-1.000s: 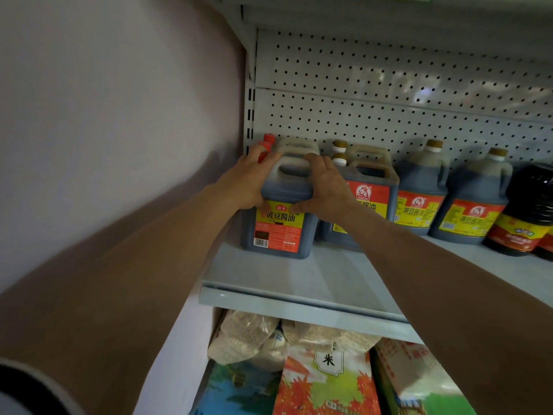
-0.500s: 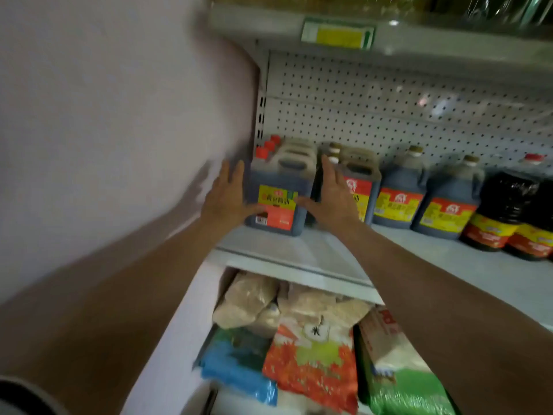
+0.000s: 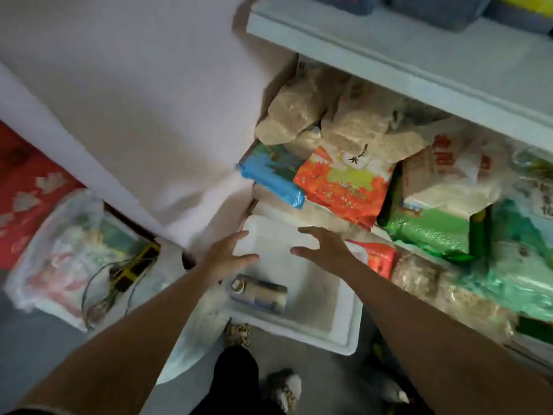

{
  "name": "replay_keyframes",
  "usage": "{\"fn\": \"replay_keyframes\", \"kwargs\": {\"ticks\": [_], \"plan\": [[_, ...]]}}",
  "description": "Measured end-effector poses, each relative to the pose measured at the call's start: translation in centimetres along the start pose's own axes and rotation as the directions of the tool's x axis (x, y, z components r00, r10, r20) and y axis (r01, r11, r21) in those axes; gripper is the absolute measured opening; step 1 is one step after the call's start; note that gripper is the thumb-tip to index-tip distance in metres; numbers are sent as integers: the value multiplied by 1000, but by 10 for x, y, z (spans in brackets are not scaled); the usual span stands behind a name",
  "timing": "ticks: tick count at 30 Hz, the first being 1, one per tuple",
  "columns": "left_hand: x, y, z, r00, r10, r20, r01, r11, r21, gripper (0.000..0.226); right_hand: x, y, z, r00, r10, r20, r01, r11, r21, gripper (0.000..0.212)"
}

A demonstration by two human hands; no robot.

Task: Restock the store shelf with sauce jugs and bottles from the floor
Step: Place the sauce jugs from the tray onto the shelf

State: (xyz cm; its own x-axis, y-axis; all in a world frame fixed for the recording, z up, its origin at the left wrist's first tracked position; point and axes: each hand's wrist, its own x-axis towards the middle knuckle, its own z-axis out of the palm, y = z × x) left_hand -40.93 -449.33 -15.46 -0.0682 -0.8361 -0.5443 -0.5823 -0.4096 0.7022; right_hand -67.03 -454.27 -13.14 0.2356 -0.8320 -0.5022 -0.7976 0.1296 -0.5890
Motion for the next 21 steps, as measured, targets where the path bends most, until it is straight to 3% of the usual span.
{"fn": "replay_keyframes", "kwargs": {"ticks": [2,4,10,13,17,21], "plan": [[-6,-43,23,992,-113,62,115,993,-40,113,-4,23,39,995,58,87,-62,997,43,60],[-11,-80,41,980,-176,90,181,982,-53,98,-4,40,74,983,106,151,-119,990,81,57],[3,-135,69,966,-204,159,231,958,-172,88,0,75,144,965,169,200,-198,971,136,50],[20,-142,71,974,-170,147,193,968,-163,85,8,82,152,972,163,167,-195,961,198,50],[48,-141,69,973,-185,134,208,961,-184,76,23,93,154,981,147,125,-178,941,287,34],[87,-124,64,957,-158,241,230,924,-304,78,46,95,157,973,225,-46,-184,885,428,29]]}}
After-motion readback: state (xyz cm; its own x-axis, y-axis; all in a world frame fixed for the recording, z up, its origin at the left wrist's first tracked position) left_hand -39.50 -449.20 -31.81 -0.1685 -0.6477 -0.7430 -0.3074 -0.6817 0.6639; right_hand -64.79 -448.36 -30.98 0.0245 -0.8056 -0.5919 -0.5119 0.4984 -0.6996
